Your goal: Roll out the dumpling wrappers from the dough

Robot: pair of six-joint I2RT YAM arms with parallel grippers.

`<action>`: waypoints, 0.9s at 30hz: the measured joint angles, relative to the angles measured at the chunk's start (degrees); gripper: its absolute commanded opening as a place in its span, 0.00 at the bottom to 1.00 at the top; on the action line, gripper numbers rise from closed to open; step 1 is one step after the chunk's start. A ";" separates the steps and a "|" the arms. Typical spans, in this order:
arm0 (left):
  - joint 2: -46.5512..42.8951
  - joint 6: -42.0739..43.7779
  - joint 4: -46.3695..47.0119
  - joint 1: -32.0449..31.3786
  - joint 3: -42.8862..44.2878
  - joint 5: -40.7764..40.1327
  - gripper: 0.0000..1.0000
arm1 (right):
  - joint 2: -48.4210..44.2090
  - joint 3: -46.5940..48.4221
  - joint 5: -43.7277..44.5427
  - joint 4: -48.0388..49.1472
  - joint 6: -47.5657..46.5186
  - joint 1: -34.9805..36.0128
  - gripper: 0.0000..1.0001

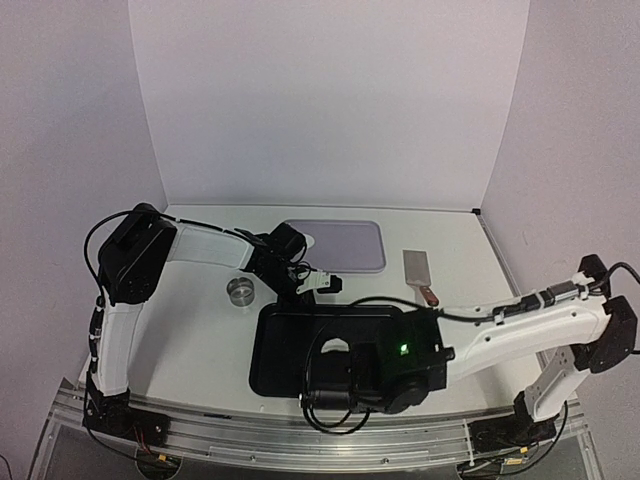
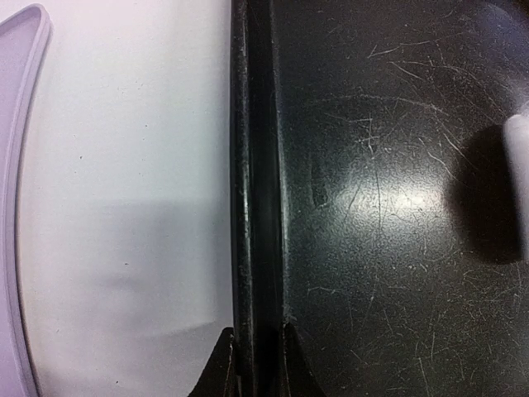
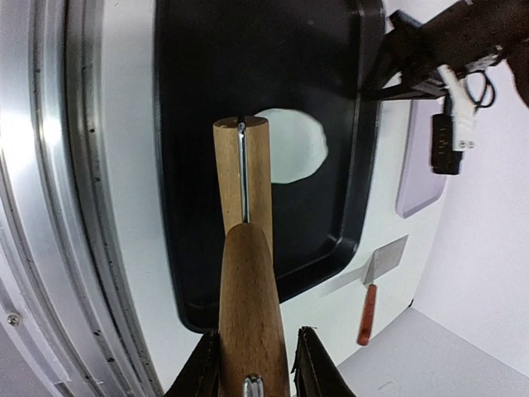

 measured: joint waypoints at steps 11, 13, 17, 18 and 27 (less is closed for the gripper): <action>0.00 0.02 -0.02 0.00 -0.01 0.03 0.00 | -2.86 0.66 -1.69 8.79 -20.10 -12.80 0.00; 0.00 0.02 -0.02 0.00 -0.02 0.02 0.00 | -1.44 0.15 -3.21 10.90 -22.84 -13.90 0.00; 0.00 0.02 -0.02 0.00 -0.02 0.04 0.00 | 1.44 -2.29 -7.40 14.99 -26.04 -14.09 0.00; 0.00 0.02 -0.02 0.00 0.00 0.02 0.00 | 1.74 -3.32 -7.68 15.65 -26.44 -13.93 0.00; 0.00 0.04 -0.02 0.00 0.00 0.02 0.00 | -1.08 -10.90 -4.15 21.99 -25.46 -10.54 0.00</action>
